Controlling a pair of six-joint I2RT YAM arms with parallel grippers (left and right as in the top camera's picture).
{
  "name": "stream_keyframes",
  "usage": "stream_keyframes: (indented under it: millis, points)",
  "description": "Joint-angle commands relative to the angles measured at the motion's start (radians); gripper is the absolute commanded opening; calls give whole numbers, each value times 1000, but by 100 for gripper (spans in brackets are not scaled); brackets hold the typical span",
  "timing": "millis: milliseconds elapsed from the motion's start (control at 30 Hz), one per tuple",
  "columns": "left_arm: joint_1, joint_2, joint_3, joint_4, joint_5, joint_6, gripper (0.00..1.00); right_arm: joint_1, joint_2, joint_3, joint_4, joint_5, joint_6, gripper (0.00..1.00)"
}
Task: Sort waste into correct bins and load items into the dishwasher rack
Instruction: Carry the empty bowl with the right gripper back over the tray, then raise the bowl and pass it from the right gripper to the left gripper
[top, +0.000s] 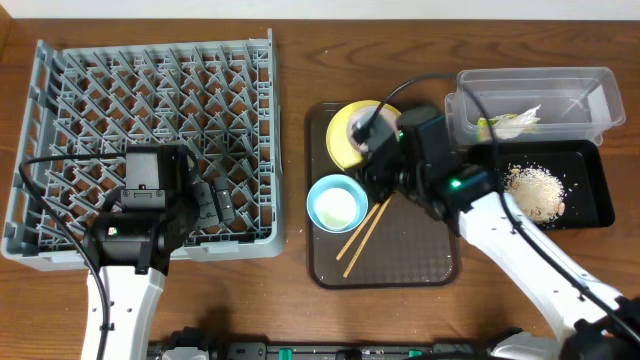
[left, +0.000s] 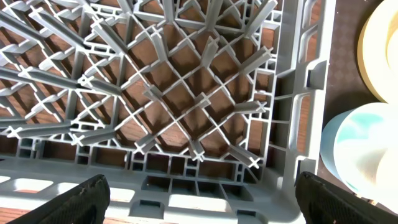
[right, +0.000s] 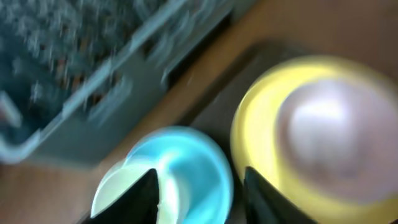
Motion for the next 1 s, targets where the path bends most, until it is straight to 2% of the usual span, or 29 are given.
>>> stream_keyframes:
  millis: [0, 333, 367, 467, 600, 833, 967]
  points:
    - [4, 2, 19, -3, 3, -9, 96, 17, 48, -6, -46, -37, 23, 35]
    - [4, 2, 19, -3, 3, -9, 96, 36, 188, -7, -58, -38, 124, 27]
    - [4, 2, 19, -3, 3, -9, 96, 37, 195, -7, -58, -38, 127, 25]
    - [4, 2, 19, -3, 3, -9, 96, 37, 207, -7, -58, -41, 130, 11]
    - [4, 2, 19, -3, 3, -9, 96, 37, 203, -4, -27, -42, 135, 1]
    - [4, 2, 19, -3, 6, -9, 97, -71, 115, 77, -23, -78, 251, 1]
    - [4, 2, 19, 14, 94, -11, 96, -198, 81, 109, 24, -241, 326, 1]
